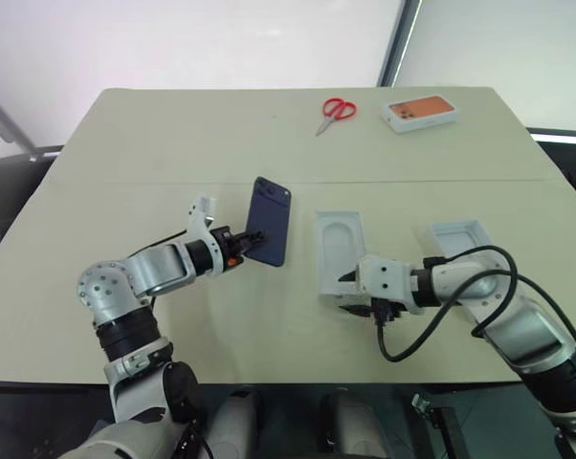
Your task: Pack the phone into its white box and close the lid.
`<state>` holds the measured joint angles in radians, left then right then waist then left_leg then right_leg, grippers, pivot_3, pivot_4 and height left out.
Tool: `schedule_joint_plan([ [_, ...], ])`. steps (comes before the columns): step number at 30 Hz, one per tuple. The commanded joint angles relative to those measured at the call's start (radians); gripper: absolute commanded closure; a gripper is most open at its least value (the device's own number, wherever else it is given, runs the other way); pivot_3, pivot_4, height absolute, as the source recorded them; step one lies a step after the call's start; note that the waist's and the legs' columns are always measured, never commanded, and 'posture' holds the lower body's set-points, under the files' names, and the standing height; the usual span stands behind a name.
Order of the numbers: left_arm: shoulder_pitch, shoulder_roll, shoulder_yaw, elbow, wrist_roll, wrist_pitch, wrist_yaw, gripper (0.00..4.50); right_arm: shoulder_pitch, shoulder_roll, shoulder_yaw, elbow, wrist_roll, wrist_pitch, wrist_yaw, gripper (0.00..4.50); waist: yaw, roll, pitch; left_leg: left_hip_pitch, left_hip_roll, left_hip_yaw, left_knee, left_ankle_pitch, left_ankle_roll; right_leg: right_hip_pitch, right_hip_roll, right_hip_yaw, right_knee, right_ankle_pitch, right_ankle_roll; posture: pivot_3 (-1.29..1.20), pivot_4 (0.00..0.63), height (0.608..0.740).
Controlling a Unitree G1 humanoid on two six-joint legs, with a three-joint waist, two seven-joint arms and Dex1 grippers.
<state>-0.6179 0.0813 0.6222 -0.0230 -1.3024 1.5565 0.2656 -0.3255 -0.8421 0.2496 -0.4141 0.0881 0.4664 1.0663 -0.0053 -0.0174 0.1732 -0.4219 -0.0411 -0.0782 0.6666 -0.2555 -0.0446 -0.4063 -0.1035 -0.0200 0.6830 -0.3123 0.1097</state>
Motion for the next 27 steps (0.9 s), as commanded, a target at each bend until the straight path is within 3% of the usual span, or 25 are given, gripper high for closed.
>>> schedule_joint_plan([
  [1,-0.041,-0.028,-0.013,-0.020,-0.175,-0.084,0.090,4.50,-0.020,0.003,-0.088,-0.051,0.081,0.040,0.001,2.04,0.006,0.000,0.000,0.000,0.000,0.000,0.000,0.000,0.000,0.000,0.000,0.000,0.000,0.000,0.000,0.00,0.150,0.697],
  [7,-0.012,-0.173,-0.194,-0.029,-0.450,-0.338,0.389,4.50,-0.021,-0.041,-0.171,0.006,0.115,0.045,-0.002,2.04,0.021,0.000,0.000,0.000,-0.001,0.000,0.001,0.000,0.001,0.001,-0.001,0.001,-0.001,0.000,0.000,0.00,0.150,0.697],
  [12,0.024,-0.187,-0.360,0.055,-0.515,-0.430,0.532,4.50,-0.016,-0.069,-0.183,0.050,0.100,0.015,-0.010,2.04,0.017,0.000,0.000,0.000,-0.001,0.001,0.001,-0.001,0.002,0.001,-0.001,0.002,0.000,0.000,0.000,0.00,0.150,0.697],
  [27,0.001,-0.117,-0.563,0.150,-0.485,-0.454,0.467,4.50,0.000,-0.094,-0.201,0.066,0.093,0.003,-0.041,2.04,0.018,0.000,0.000,0.000,-0.001,0.002,0.001,-0.001,0.002,0.000,0.000,0.003,0.000,0.000,0.000,0.00,0.150,0.697],
])
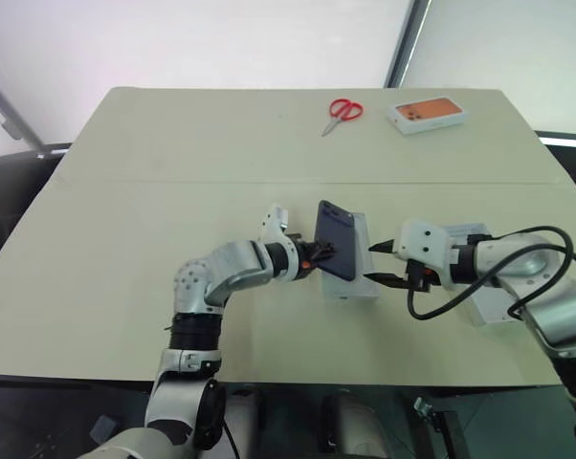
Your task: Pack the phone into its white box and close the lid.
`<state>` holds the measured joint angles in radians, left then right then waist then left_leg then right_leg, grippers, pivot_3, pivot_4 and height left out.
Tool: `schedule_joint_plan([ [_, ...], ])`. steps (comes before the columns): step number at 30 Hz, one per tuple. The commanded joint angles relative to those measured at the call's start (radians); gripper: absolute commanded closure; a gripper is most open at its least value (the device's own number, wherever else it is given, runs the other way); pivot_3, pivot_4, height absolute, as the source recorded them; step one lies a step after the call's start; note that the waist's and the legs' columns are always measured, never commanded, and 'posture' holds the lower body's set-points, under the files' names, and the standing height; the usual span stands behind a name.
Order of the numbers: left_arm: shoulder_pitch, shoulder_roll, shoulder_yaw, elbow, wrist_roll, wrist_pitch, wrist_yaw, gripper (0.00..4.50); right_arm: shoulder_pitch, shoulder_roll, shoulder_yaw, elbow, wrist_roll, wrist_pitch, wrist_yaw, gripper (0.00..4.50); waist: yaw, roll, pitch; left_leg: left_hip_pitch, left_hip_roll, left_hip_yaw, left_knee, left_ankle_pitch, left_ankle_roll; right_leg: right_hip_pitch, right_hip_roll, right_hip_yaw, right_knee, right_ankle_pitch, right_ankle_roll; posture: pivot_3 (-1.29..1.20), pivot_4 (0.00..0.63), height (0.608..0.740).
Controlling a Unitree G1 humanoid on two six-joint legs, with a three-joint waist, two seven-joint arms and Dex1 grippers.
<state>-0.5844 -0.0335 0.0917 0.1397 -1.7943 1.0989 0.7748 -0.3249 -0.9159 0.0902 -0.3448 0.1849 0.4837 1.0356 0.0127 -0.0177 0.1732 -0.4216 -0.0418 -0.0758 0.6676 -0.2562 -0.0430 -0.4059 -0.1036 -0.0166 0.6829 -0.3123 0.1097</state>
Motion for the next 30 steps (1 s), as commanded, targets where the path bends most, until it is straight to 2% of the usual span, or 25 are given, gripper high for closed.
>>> schedule_joint_plan([
  [1,-0.038,-0.002,-0.041,-0.008,0.019,0.001,-0.051,4.50,0.002,-0.023,-0.043,-0.001,-0.006,-0.015,-0.011,2.04,0.000,0.000,0.000,0.000,0.000,0.000,0.000,0.000,0.000,0.000,0.000,0.000,0.000,0.000,0.000,0.00,0.150,0.697],
  [11,-0.045,-0.001,-0.074,0.003,0.078,0.004,-0.106,4.50,0.029,-0.053,-0.063,0.011,-0.009,-0.031,-0.009,2.04,0.000,0.000,0.000,0.000,0.000,0.000,0.000,0.000,0.000,0.000,0.000,0.000,0.000,0.000,0.000,0.00,0.150,0.697],
  [12,-0.046,0.000,-0.074,0.003,0.082,0.005,-0.111,3.48,0.029,-0.054,-0.063,0.010,-0.008,-0.031,-0.010,1.98,0.000,0.000,0.000,0.000,0.000,0.000,0.000,0.000,0.000,0.000,0.000,0.000,0.000,0.000,0.000,0.00,0.150,0.697],
  [14,-0.046,0.003,-0.076,0.000,0.087,0.008,-0.122,2.73,0.030,-0.054,-0.064,0.008,-0.007,-0.030,-0.010,1.98,-0.001,0.000,0.000,0.000,0.000,0.000,0.000,0.000,0.000,0.000,0.000,0.000,0.000,0.000,0.000,0.00,0.150,0.697],
  [19,-0.043,0.031,-0.072,-0.044,0.041,0.018,-0.127,0.10,0.030,-0.056,-0.065,0.009,-0.006,-0.030,-0.010,1.98,-0.001,0.000,0.000,0.000,0.000,0.000,0.000,0.000,0.000,0.000,0.000,0.000,0.000,0.000,0.000,0.00,0.150,0.697],
  [24,-0.028,0.110,-0.075,-0.114,-0.064,0.021,-0.109,0.04,0.028,-0.059,-0.064,0.013,-0.007,-0.034,-0.008,1.98,-0.003,0.000,0.000,0.000,0.001,0.000,0.000,0.000,0.000,0.000,0.000,0.000,0.000,0.000,0.000,0.00,0.150,0.697],
  [30,0.010,0.338,-0.087,-0.239,-0.178,0.061,-0.162,0.04,0.021,-0.056,-0.058,0.027,-0.010,-0.047,-0.006,1.98,-0.003,0.001,0.000,0.000,0.001,0.000,0.000,0.000,0.000,0.000,0.000,0.001,0.000,0.000,0.000,0.00,0.150,0.697],
])
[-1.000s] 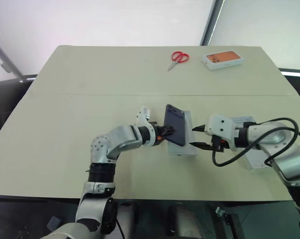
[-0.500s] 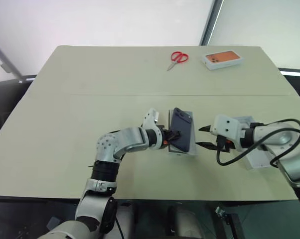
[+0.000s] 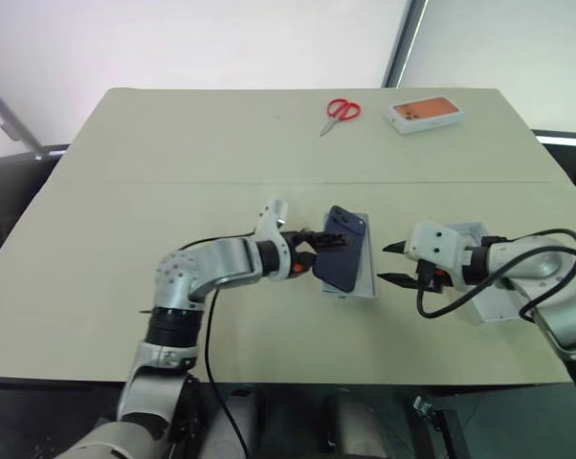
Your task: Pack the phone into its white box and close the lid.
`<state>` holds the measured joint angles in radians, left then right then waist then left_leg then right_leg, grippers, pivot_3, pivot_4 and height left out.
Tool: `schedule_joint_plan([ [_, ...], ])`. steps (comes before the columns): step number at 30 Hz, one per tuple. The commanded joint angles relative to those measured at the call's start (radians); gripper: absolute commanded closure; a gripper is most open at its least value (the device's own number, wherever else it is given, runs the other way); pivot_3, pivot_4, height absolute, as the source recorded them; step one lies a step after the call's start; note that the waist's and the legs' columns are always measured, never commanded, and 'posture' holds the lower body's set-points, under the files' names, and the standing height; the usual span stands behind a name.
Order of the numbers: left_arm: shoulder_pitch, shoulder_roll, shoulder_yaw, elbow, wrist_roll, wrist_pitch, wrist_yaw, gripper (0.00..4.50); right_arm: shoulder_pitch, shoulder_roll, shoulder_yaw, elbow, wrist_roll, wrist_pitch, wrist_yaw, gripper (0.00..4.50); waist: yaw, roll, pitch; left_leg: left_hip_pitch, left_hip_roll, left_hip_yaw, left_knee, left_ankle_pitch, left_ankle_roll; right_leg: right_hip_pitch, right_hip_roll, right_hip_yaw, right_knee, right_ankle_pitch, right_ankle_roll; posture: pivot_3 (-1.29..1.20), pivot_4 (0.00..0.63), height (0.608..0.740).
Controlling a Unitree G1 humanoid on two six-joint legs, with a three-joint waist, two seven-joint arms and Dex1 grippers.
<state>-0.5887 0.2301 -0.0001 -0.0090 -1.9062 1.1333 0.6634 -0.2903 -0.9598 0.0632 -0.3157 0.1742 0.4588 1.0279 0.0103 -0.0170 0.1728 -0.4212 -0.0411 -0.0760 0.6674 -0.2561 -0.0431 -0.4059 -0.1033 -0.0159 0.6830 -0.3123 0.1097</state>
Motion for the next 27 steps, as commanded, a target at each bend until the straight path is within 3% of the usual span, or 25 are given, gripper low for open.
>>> schedule_joint_plan([
  [1,0.020,0.101,0.007,-0.104,-0.066,0.029,-0.071,0.04,-0.015,-0.012,-0.030,0.000,0.000,-0.025,0.002,1.98,0.000,0.000,0.000,0.000,0.000,0.000,0.000,0.000,0.000,0.000,0.000,0.000,0.000,0.000,0.000,0.00,0.150,0.697],
  [7,0.031,0.225,-0.018,-0.142,-0.066,0.013,-0.159,0.04,-0.028,-0.007,-0.020,0.014,-0.004,-0.035,0.004,1.98,0.001,0.000,0.000,0.000,0.000,0.000,0.000,0.000,0.000,0.000,0.000,0.000,0.000,0.000,0.000,0.00,0.150,0.697],
  [9,0.030,0.269,-0.023,-0.153,-0.009,0.016,-0.196,0.04,-0.032,-0.007,-0.020,0.015,-0.007,-0.036,0.001,1.98,0.001,0.000,0.000,0.000,0.000,0.000,0.000,0.000,0.000,0.000,0.000,0.000,0.000,0.000,0.000,0.00,0.150,0.697],
  [13,0.036,0.387,-0.076,-0.247,0.392,-0.016,-0.413,0.04,-0.034,-0.009,-0.024,0.015,-0.011,-0.036,-0.005,1.98,-0.004,0.000,0.000,0.000,0.000,0.000,-0.001,0.000,0.000,0.000,0.001,0.000,0.000,0.000,0.000,0.00,0.150,0.697],
  [16,0.045,0.443,-0.177,-0.297,0.663,-0.093,-0.566,0.83,-0.036,-0.005,-0.021,0.016,-0.018,-0.038,-0.010,1.98,-0.004,0.001,0.000,0.001,0.000,0.001,-0.002,0.000,0.000,0.000,0.001,0.000,0.000,0.000,0.000,0.00,0.150,0.697],
  [20,0.020,0.491,-0.392,-0.326,0.985,-0.183,-0.808,2.75,-0.044,0.000,-0.016,0.016,-0.022,-0.035,-0.013,1.98,-0.001,0.001,0.000,0.001,0.000,0.002,-0.002,-0.001,0.001,0.000,0.001,0.001,-0.001,0.000,0.000,0.00,0.150,0.697],
  [23,-0.005,0.455,-0.459,-0.280,1.117,-0.222,-0.910,4.24,-0.047,0.003,-0.011,0.013,-0.024,-0.033,-0.017,1.98,0.001,0.001,0.000,0.001,0.000,0.002,-0.002,-0.001,0.003,0.000,0.000,0.001,-0.001,0.000,0.000,0.00,0.150,0.697],
  [24,-0.017,0.438,-0.471,-0.259,1.153,-0.228,-0.934,4.44,-0.048,0.004,-0.011,0.011,-0.024,-0.031,-0.018,1.98,0.001,0.001,0.000,0.001,0.000,0.002,-0.002,-0.002,0.004,0.000,0.000,0.001,-0.001,0.000,0.000,0.00,0.150,0.697],
  [27,-0.039,0.380,-0.469,-0.207,1.222,-0.234,-0.988,4.44,-0.044,0.006,-0.013,-0.001,-0.023,-0.023,-0.024,1.98,0.001,0.001,0.000,0.000,0.000,0.002,-0.002,-0.003,0.005,0.000,0.000,0.001,-0.001,0.000,0.000,0.00,0.150,0.697],
])
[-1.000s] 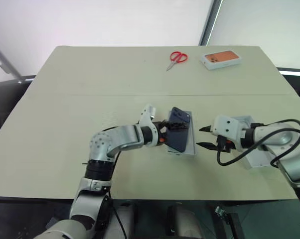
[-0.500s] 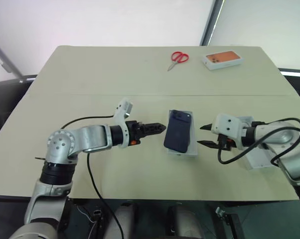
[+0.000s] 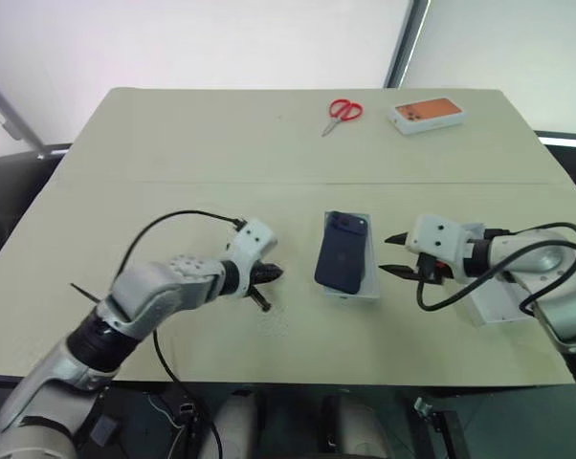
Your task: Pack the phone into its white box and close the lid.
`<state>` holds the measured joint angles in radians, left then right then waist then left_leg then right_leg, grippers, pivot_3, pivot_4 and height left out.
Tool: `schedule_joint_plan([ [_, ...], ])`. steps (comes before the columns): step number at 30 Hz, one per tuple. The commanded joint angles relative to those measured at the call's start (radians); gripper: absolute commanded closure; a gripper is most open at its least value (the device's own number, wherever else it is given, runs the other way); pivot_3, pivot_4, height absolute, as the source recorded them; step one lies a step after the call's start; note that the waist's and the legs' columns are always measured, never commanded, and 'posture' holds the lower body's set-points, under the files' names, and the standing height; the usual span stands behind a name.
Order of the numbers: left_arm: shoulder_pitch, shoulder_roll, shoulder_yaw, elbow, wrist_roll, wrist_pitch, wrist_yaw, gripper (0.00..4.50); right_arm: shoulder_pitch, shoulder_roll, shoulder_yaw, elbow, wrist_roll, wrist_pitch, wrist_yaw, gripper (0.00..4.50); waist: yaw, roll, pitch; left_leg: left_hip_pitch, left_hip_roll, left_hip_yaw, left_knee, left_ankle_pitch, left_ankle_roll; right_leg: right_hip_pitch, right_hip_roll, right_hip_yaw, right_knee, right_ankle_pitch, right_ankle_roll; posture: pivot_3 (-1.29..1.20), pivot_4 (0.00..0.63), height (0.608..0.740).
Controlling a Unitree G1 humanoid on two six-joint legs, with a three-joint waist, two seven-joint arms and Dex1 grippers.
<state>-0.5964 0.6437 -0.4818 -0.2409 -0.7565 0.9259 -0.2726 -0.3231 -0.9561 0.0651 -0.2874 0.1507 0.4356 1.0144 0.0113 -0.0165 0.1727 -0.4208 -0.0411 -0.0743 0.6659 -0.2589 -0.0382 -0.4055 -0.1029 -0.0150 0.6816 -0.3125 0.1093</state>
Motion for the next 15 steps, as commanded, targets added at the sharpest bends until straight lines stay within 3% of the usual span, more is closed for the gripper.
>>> schedule_joint_plan([
  [1,-0.034,-0.049,0.019,0.036,0.088,-0.027,-0.067,4.44,-0.007,0.002,-0.016,-0.035,-0.001,0.000,-0.013,1.98,-0.001,0.000,0.000,0.000,0.000,0.000,0.000,0.000,0.000,0.000,0.000,0.000,0.000,0.000,0.000,0.00,0.150,0.697],
  [8,0.010,-0.078,0.110,0.065,0.162,-0.021,-0.133,4.44,-0.050,0.084,0.024,-0.111,0.034,0.089,-0.060,1.98,-0.023,0.000,0.000,0.000,0.001,0.000,0.000,0.000,0.000,0.000,0.000,0.000,0.001,0.000,0.000,0.00,0.150,0.697],
  [11,0.056,-0.046,0.151,0.052,0.197,-0.042,-0.170,4.50,-0.099,0.152,0.087,-0.113,-0.003,0.138,-0.111,2.89,-0.028,0.000,0.000,0.001,0.002,-0.001,0.000,0.000,0.000,0.000,0.001,0.000,0.001,0.000,0.000,0.00,0.150,0.697],
  [14,0.120,0.001,0.214,0.041,0.219,-0.077,-0.209,4.50,-0.192,0.247,0.163,-0.112,-0.021,0.264,-0.172,4.35,-0.030,0.001,0.000,0.001,0.002,-0.001,-0.001,0.000,0.000,-0.001,0.001,0.000,0.001,0.000,0.000,0.00,0.150,0.697],
  [15,0.131,0.008,0.226,0.039,0.225,-0.082,-0.217,4.50,-0.210,0.265,0.178,-0.117,-0.021,0.294,-0.182,4.44,-0.030,0.001,0.000,0.001,0.002,-0.001,-0.001,0.000,-0.001,-0.001,0.001,0.000,0.002,0.000,0.000,0.00,0.150,0.697],
])
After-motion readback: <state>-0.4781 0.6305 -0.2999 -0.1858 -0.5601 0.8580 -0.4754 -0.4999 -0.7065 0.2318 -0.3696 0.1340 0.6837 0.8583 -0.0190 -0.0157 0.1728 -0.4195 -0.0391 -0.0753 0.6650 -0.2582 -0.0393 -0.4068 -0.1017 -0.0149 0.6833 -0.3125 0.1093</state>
